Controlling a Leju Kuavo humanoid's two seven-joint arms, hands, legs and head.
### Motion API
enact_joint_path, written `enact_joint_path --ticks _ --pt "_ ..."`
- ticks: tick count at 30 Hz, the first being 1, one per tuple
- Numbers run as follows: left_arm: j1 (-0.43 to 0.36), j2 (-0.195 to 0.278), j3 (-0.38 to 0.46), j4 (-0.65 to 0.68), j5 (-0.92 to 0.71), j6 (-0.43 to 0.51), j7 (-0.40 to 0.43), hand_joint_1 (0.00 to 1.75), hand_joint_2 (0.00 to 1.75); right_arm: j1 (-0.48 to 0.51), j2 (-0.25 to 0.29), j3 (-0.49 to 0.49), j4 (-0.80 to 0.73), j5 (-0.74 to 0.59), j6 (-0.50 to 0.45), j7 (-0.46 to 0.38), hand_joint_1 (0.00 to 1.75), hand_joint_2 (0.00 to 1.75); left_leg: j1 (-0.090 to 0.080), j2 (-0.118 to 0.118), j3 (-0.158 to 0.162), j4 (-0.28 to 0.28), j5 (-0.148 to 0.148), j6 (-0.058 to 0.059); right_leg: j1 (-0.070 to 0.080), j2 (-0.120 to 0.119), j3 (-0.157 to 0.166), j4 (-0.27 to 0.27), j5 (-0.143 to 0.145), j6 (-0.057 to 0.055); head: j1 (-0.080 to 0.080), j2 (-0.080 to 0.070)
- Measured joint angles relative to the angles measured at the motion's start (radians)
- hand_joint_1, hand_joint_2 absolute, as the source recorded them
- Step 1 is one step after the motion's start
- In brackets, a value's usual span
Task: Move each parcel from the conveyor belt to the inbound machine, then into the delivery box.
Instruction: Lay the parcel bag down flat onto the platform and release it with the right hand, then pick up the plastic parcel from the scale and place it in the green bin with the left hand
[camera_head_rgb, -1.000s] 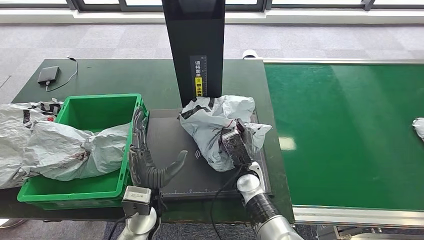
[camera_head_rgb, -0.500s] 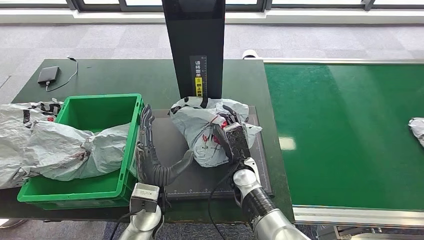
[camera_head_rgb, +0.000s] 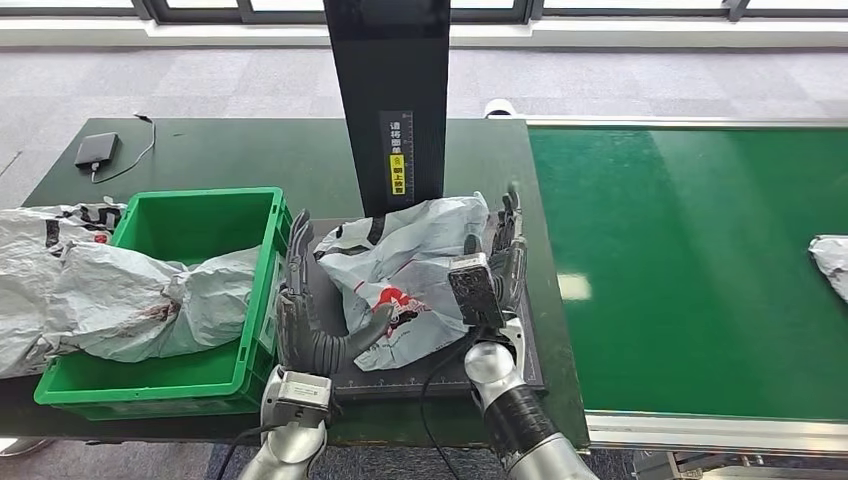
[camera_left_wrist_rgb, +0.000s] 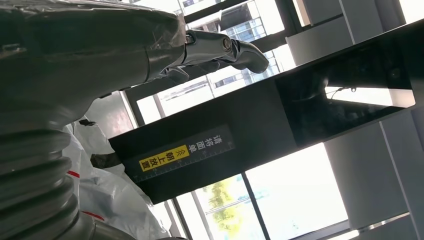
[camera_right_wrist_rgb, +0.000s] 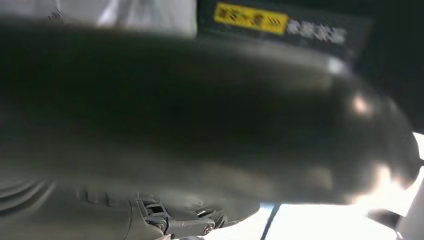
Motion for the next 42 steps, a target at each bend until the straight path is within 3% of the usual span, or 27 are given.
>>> enact_joint_path --ticks 7,10,14,21,27,35,39,42 --pt "0.0 0.0 0.001 0.0 -0.008 0.005 0.0 0.0 1.75 0.037 -0.001 0.001 -0.108 0.019 -0.034 0.001 0.0 0.0 0.0 0.0 0.0 0.0 0.0 0.0 0.0 0.0 0.0 0.0 0.0 0.0 0.0 0.0" --pt "0.001 -0.001 0.004 0.0 -0.026 0.017 0.0 0.0 1.75 0.064 -0.004 0.001 -0.204 0.09 -0.067 0.001 0.0 0.0 0.0 0.0 0.0 0.0 0.0 0.0 0.0 0.0 0.0 0.0 0.0 0.0 0.0 0.0" --pt "0.002 -0.002 0.008 0.0 -0.089 0.018 0.014 0.0 1.75 0.116 -0.014 -0.014 -0.427 0.226 -0.078 0.0 0.0 1.75 0.0 0.0 0.0 0.0 0.0 0.0 0.0 0.0 -0.001 0.0 0.0 0.0 0.0 0.0" --pt "-0.053 -0.01 0.007 0.084 -0.297 0.017 0.186 0.0 1.75 0.194 -0.033 -0.057 -0.791 0.298 -0.081 0.001 0.0 1.75 -0.002 0.004 0.001 0.001 -0.001 0.001 -0.001 0.003 -0.002 0.0 0.001 0.001 0.0 0.0" --pt "-0.194 -0.04 0.0 0.359 -0.497 0.102 0.465 0.0 1.75 0.219 -0.041 -0.063 -0.974 0.349 -0.08 0.001 0.0 1.75 -0.002 0.005 0.002 0.001 0.0 0.001 -0.001 0.004 -0.001 0.0 0.003 0.002 0.0 0.0" --pt "-0.336 -0.085 -0.004 0.689 -0.628 0.093 0.703 0.01 1.75 0.232 -0.043 -0.064 -1.071 0.354 -0.08 0.001 0.0 1.75 -0.002 0.005 0.001 0.001 0.001 0.001 -0.001 0.004 -0.001 0.0 0.003 0.002 0.0 0.0" --pt "-0.375 -0.093 -0.008 0.798 -0.712 0.037 0.802 1.75 1.75 0.236 -0.045 -0.066 -1.096 0.353 -0.08 0.001 0.0 1.75 -0.002 0.005 0.001 0.001 0.0 0.001 -0.001 0.003 -0.001 0.0 0.003 0.002 0.0 0.0" --pt "-0.397 -0.096 -0.022 0.853 -0.78 -0.028 0.871 1.75 1.75 0.239 -0.045 -0.068 -1.112 0.35 -0.08 0.001 0.0 1.75 -0.002 0.005 0.001 0.001 0.0 0.001 -0.001 0.003 0.0 0.0 0.003 0.002 0.0 0.0"
